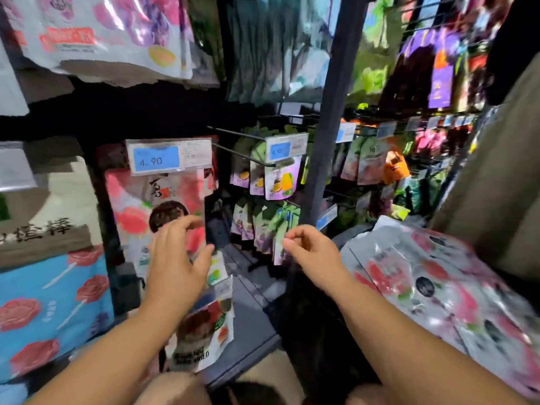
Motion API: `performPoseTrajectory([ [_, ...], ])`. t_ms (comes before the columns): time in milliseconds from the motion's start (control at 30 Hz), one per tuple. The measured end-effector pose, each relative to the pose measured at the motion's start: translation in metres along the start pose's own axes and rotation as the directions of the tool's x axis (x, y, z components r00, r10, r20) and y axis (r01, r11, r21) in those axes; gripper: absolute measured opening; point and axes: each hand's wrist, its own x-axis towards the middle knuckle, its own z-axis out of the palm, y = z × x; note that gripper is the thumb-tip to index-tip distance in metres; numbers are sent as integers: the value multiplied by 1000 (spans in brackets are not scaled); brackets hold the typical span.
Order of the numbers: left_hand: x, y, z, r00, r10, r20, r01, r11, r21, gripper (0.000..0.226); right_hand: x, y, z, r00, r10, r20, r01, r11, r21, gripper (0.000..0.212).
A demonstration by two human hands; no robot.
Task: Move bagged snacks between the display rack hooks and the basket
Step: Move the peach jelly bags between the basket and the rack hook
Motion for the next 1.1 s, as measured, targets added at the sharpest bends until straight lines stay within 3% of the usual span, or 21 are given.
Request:
performPoseTrajectory([
  [67, 4, 11, 24, 985, 75, 157, -78, 997, 10, 40, -10, 10, -33, 997, 1, -80, -5, 999, -49, 9],
  [167, 4, 38, 70, 908, 172, 382, -176, 984, -24, 37, -26, 26, -89, 984, 36, -176, -61, 989, -136, 18],
  [300, -11, 77, 133, 787, 311, 533, -282, 950, -137, 36, -51, 53, -156, 963, 112, -247, -178, 948, -264, 20],
  [500, -38, 132, 181, 757, 462, 463, -392, 887, -243, 58, -80, 73, -210, 920, 81, -383, -256, 864, -434, 18],
  [633, -43, 131, 202, 666, 467, 582, -444, 875, -194, 74, -85, 87, -220, 901, 184, -393, -399, 705, -586, 68],
  [700, -43, 127, 209, 621, 478, 621, -475, 860, -187, 74, -84, 90, -222, 884, 206, -420, -435, 691, -577, 80],
  [767, -43, 126, 216, 607, 570, 554, -521, 811, -265, 66, -83, 88, -223, 874, 245, -419, -461, 689, -558, 86],
  [933, -47, 133, 226, 457, 765, 453, -636, 637, -435, 33, -86, 80, -216, 827, 335, -452, -531, 731, -429, 73],
  [1000, -51, 135, 225, 451, 773, 447, -608, 632, -481, 26, -87, 77, -215, 815, 350, -462, -541, 745, -391, 67],
  [1100, -55, 136, 220, 498, 745, 444, -535, 667, -518, 31, -88, 78, -216, 824, 352, -444, -515, 791, -329, 59],
])
